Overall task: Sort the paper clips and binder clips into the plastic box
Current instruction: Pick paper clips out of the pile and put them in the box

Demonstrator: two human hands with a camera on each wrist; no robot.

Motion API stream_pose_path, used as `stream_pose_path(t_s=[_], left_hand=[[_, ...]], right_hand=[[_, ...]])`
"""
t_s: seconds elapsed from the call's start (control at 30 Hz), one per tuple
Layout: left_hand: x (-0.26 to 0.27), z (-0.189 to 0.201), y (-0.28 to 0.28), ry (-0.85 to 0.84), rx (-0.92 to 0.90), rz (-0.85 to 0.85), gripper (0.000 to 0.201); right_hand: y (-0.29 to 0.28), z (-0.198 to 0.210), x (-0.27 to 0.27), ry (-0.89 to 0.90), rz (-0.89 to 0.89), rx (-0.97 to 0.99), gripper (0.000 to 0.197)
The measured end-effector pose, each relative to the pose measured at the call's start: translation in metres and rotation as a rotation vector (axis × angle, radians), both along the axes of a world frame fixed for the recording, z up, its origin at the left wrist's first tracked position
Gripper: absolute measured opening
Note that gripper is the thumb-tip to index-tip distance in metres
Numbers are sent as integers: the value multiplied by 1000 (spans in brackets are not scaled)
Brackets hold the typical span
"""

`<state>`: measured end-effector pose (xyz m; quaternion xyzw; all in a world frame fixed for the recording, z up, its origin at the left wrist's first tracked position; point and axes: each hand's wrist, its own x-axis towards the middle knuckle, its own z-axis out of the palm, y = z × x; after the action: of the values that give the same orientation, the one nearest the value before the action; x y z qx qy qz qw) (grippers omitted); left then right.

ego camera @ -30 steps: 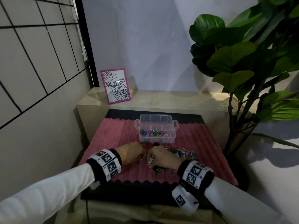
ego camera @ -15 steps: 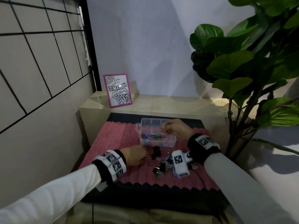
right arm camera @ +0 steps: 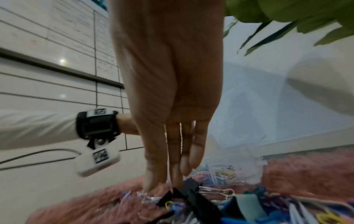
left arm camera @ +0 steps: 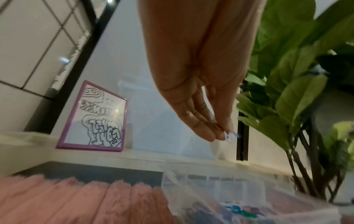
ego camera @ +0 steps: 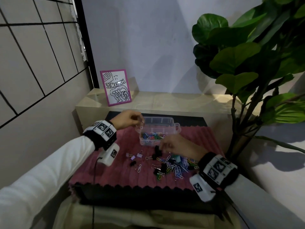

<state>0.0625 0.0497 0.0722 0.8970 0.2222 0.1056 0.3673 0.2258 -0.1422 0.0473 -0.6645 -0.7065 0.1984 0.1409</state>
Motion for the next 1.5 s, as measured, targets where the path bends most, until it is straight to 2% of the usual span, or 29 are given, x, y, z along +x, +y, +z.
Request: stream_pose_path(t_s=[0.17,0.27,0.4,0.5,0.6,0.7,0.77,0.83,0.9,1.03,1.2,1.23,1.33,1.43,1.5], left_hand=[[43,-11,0,46,162,-23,18],[52,-23,1,118,266,-68,12],[40,-24,-1,119,295,-47,19],[23,-17,-11,81,337,-5,25],[-2,-16,-34,76,248,-39,21],[-28,-28,-65,242,188,-244,17],[-38,-42,-81,375,280,-334,25],[-39,-55,-94,506,408,-340,35],[-37,-59,-99,554,476,-317,33],[-34,-54,-96,517,468,-344,17],[-37,-52,-83,371,308,-325,18],[-37,-49,-80,327,259,-302,18],[-39,-40,-70,246,136,-215,16],[-40,-31,-61,245,49,-162,9],[-39,-25,-54,228,56,-125,16]], right_hand=[[-9,-14,-7,-339,154,-257,54],[-6,-24,-7,-354,159,-223,53],[-4,-29,-3,-207,107,-136,26],[-4,-32,4,-20,43,-104,9],[-6,-30,11,184,-47,-69,3],[-7,-29,19,374,-136,-35,4],[-5,-27,22,460,-169,-6,5],[0,-22,24,519,-199,20,4],[9,-13,26,579,-229,29,3],[38,3,30,609,-290,-7,5],[68,8,29,583,-318,-92,5],[70,9,27,542,-319,-101,0],[65,12,21,433,-262,-170,14],[51,10,19,413,-166,-215,7],[44,9,22,437,-171,-211,7]])
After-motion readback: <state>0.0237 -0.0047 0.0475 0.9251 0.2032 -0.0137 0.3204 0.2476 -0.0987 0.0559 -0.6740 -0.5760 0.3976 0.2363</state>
